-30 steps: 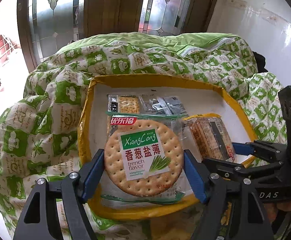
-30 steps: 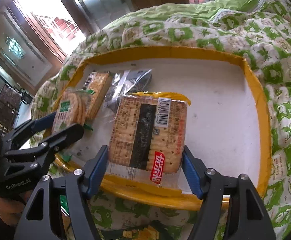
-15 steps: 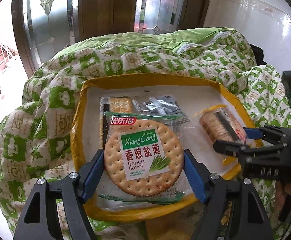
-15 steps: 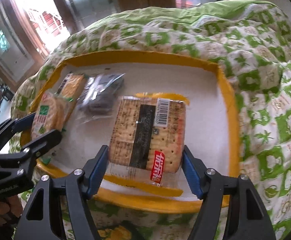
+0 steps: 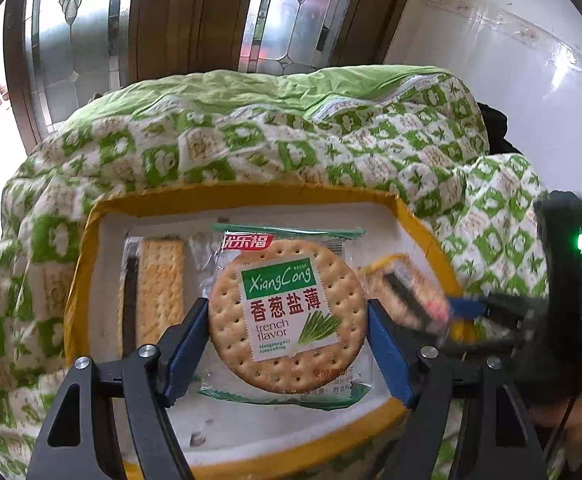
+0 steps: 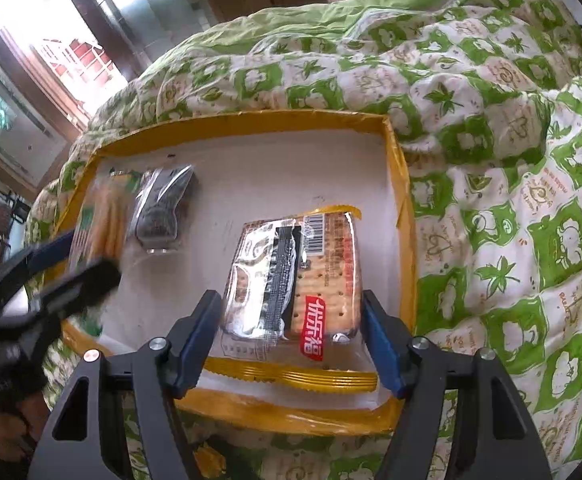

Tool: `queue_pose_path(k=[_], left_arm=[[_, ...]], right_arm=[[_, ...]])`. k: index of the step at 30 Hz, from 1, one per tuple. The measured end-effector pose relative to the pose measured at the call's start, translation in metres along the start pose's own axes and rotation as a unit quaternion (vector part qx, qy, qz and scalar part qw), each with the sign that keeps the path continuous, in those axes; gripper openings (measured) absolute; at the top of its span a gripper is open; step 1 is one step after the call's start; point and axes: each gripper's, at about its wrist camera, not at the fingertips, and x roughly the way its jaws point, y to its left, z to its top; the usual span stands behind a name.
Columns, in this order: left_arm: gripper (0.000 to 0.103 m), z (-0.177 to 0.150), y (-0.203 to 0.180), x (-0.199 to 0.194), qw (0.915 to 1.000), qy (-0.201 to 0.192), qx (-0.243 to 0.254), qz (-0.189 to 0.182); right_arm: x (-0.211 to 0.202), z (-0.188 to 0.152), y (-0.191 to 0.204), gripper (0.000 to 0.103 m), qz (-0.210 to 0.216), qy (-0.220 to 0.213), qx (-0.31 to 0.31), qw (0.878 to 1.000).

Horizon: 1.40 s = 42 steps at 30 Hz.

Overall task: Organize snacks
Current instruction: 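Lower both packs into the tray and open both tools, then withdraw both tools from the tray back toward the snack pile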

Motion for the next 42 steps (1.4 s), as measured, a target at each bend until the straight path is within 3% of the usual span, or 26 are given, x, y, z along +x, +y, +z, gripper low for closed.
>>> queue_pose_path(k=[7,13,29,37,42], left_arm=[[0.079,0.022,-0.016,0.026,0.9998,0.016,-0.006,-0.01],[0.079,0.031,-0.037,0.053,0.9991,0.037,-0.003,-0.023],[0.08,0.033,-0.062,0.098,0.9967,0.08,0.011,-0.005],[0.081,0.038,-0.046,0.062,0.9981,0.058,-0.004,-0.019],[0.081,0.031,-0.032,0.017,0.999,0.031,-0.011,-0.028]], right_arm=[[0.004,-0.014,-0.003,0.069,0.033,0.015,0.004,0.999],[0.002,-0.023,-0.006,0.069,0.048,-0.004,0.008,0.999],[-0.003,-0.028,-0.009,0.069,0.049,-0.014,0.006,0.999],[-0.001,-0.026,-0.004,0.07,0.037,-0.021,-0.001,0.999],[-0.005,-0.029,0.006,0.082,0.025,-0.036,-0.01,0.999]])
